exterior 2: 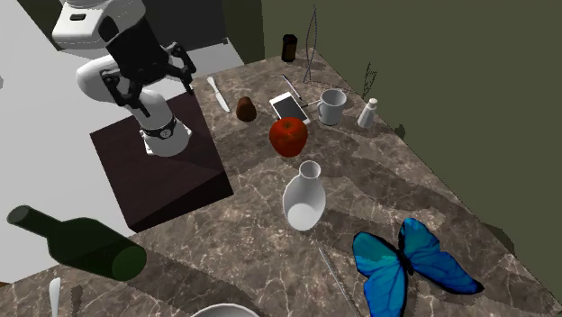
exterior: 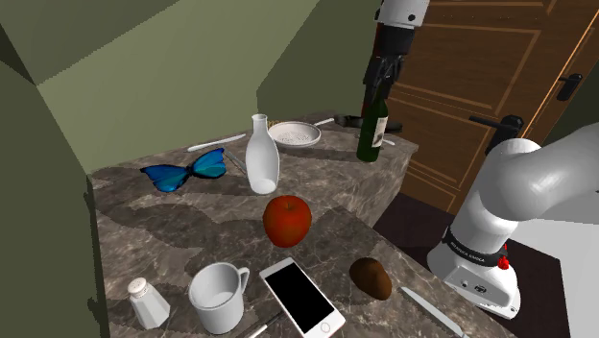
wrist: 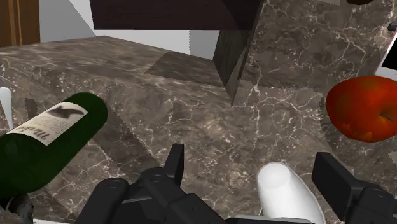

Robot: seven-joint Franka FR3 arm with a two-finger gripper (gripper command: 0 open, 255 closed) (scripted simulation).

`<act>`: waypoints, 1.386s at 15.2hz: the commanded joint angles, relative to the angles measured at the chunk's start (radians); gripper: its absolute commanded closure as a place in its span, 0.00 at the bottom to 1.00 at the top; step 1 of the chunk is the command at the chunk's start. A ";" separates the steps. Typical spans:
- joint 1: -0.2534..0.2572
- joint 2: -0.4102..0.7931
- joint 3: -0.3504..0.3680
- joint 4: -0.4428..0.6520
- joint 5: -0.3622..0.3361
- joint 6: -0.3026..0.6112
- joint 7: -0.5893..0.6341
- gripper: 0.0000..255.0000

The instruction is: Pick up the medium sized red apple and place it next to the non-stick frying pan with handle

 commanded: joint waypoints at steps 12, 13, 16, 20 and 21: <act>0.201 0.058 0.103 -0.197 0.108 0.429 -0.187 0.00; 0.220 0.070 0.113 -0.210 0.118 0.469 -0.205 0.00; 0.280 0.110 0.142 -0.246 0.147 0.592 -0.260 0.00; 0.361 0.178 0.180 -0.283 0.185 0.758 -0.337 0.00; 0.382 0.198 0.189 -0.291 0.194 0.800 -0.356 0.00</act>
